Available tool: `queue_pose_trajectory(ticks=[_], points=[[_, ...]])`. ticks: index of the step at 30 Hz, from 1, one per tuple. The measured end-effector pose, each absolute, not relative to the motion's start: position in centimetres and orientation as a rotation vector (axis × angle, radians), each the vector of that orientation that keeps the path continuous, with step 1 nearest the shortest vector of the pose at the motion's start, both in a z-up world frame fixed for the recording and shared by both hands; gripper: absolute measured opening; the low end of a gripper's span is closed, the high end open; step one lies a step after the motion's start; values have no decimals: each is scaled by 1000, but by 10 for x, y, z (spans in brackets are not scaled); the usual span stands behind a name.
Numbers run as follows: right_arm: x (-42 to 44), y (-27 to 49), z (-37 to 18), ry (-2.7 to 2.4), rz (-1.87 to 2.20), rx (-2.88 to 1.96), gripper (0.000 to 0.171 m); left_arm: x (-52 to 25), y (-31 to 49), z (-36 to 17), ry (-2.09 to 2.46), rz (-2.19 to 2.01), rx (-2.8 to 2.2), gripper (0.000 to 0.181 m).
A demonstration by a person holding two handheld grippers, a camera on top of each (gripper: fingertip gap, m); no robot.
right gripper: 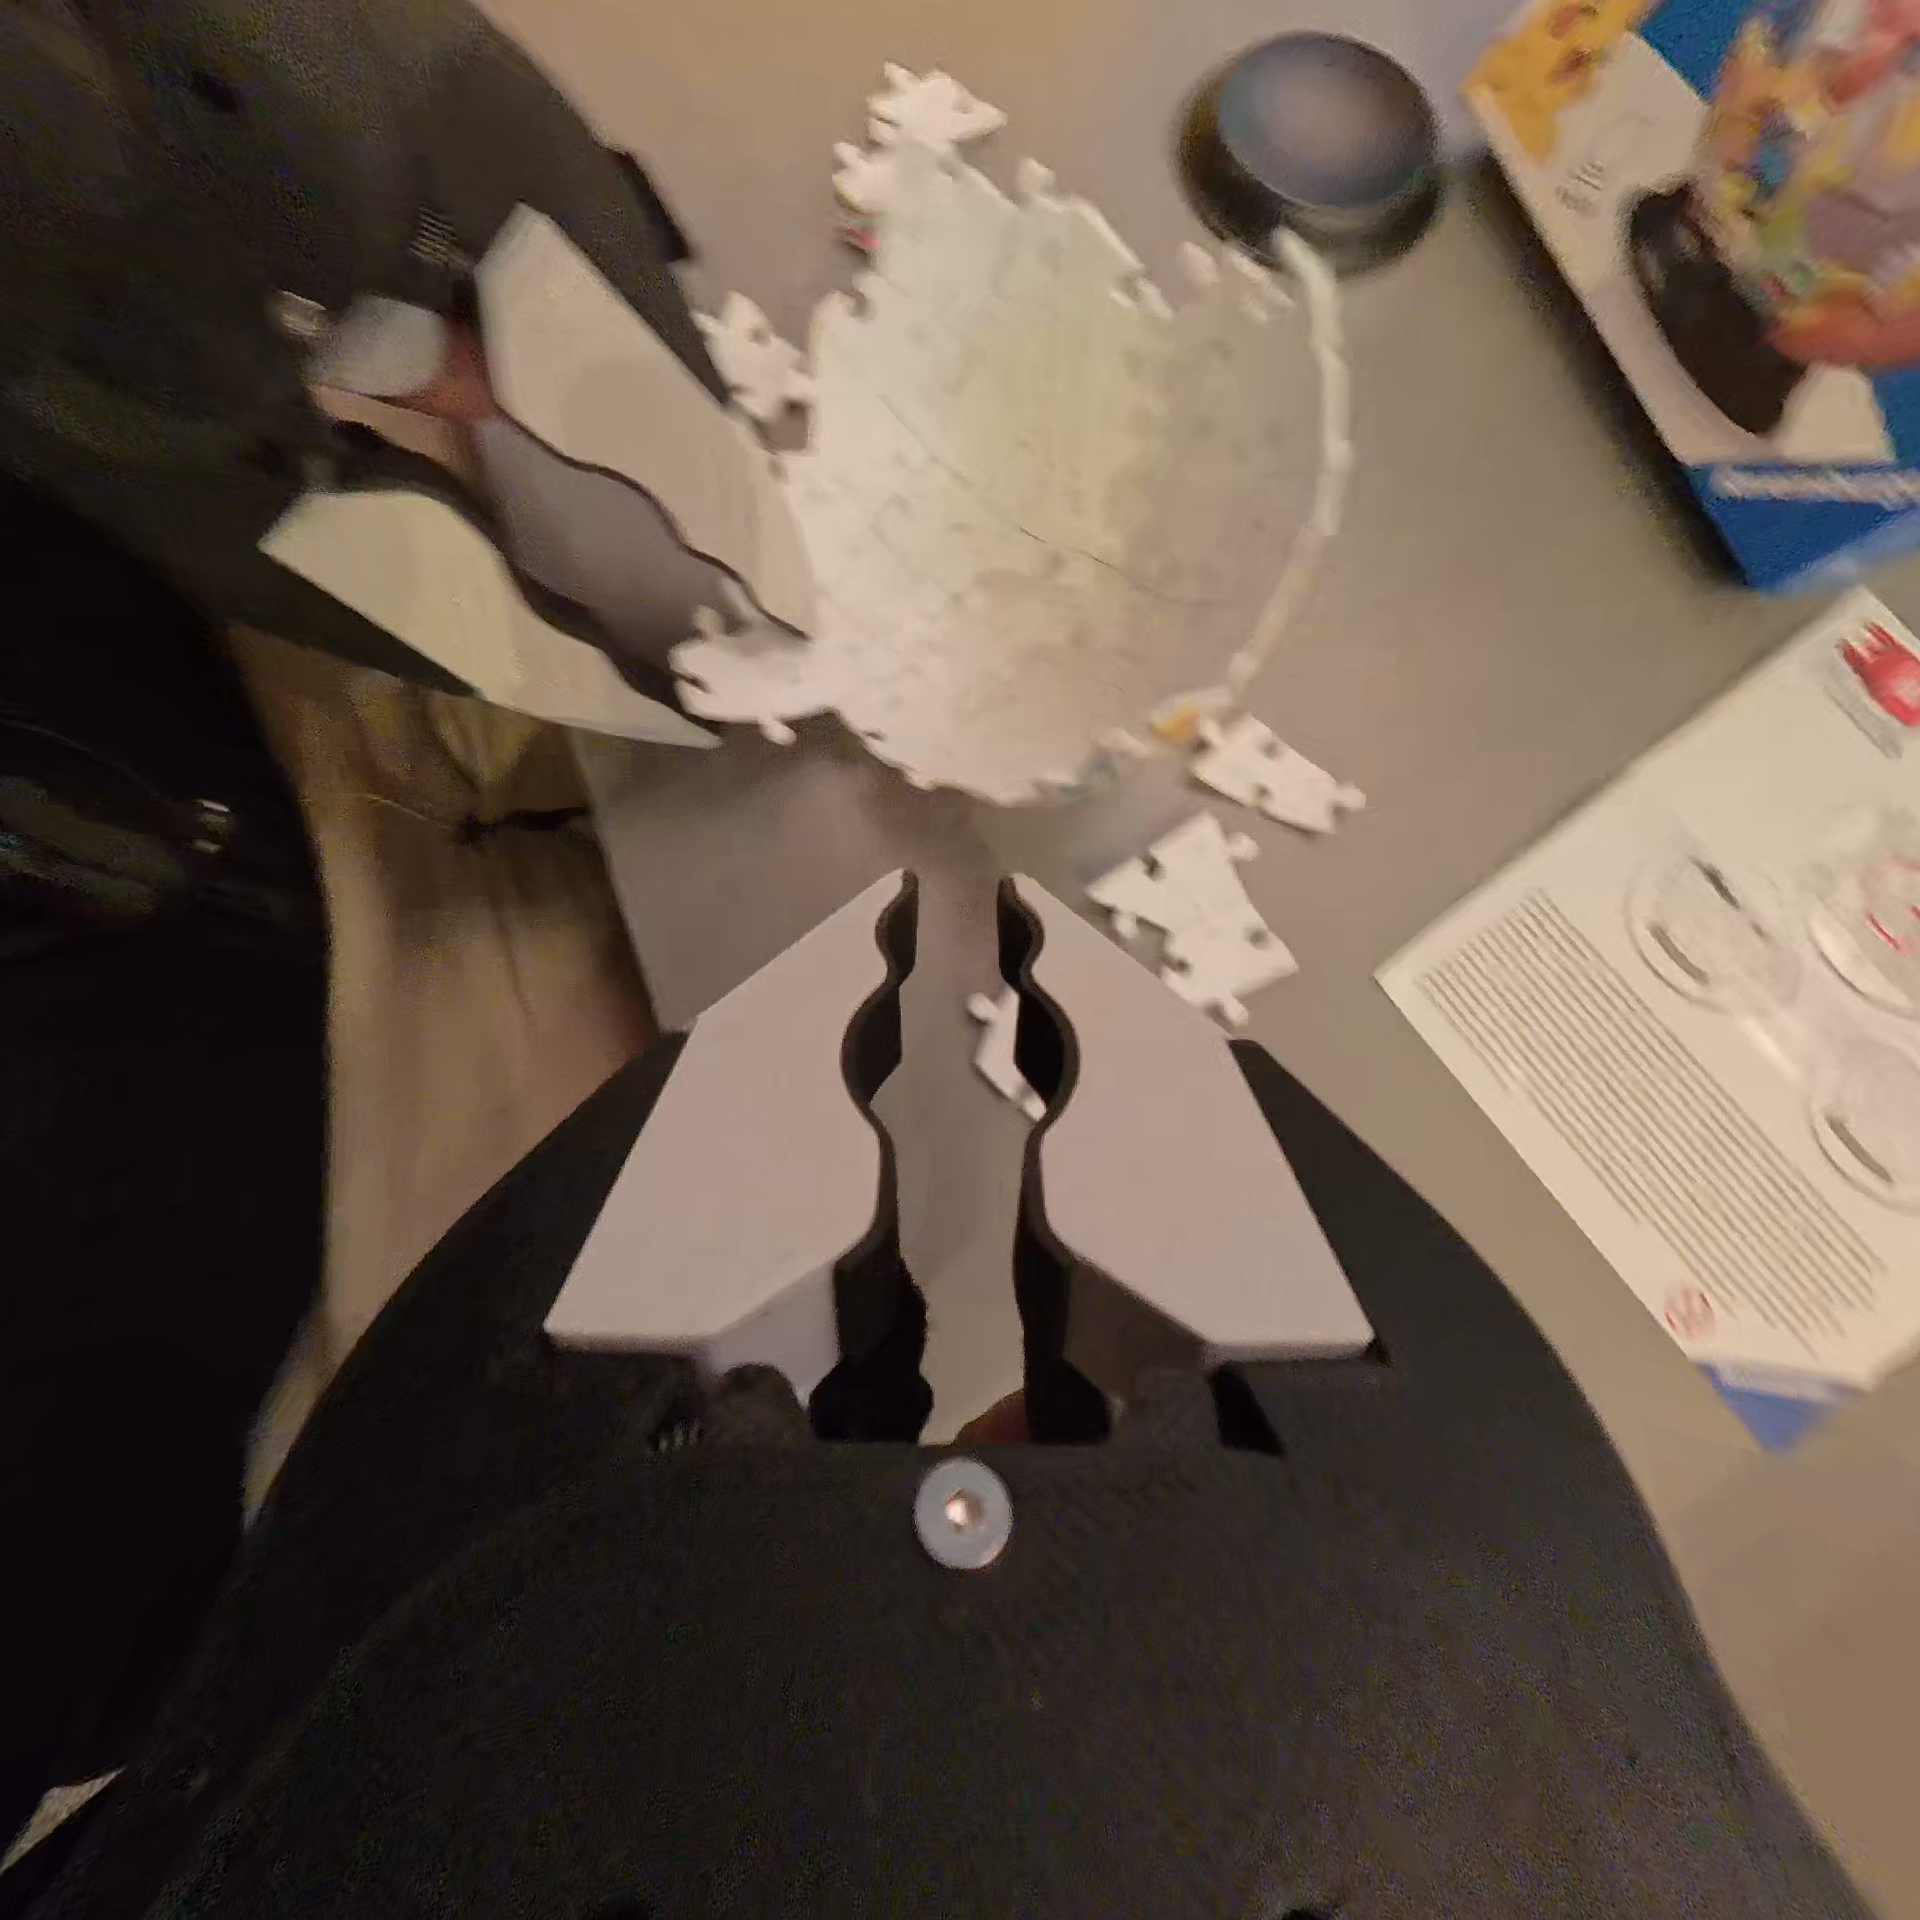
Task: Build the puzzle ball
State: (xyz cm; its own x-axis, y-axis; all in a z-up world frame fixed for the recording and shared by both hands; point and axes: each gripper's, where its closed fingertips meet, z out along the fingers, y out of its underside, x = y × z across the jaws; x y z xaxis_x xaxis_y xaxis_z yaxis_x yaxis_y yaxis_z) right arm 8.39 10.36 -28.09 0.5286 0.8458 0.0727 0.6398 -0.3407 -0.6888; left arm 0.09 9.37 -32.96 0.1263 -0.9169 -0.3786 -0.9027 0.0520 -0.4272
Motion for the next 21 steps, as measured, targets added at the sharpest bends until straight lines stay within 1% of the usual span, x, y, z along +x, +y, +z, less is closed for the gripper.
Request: queue_pose_trajectory(ticks=[3,8,14,17,20,21], points=[[112,112,-295,-1157,304,-2163,25,2,96,-329,1740,-18,-1839,34],[126,138,-307,-1104,277,-2169,28,4,103,-329,1703,5,-1873,34],[125,153,-325,-1191,371,-2231,43,6,110,-329,1675,16,-1892,35],[123,156,-330,-1217,382,-2238,38,8,112,-329,1665,8,-1893,33],[123,158,-334,-1221,371,-2238,23,8,112,-329,1660,-2,-1898,33],[123,157,-334,-1217,377,-2240,21,8,113,-329,1656,-3,-1897,33]])
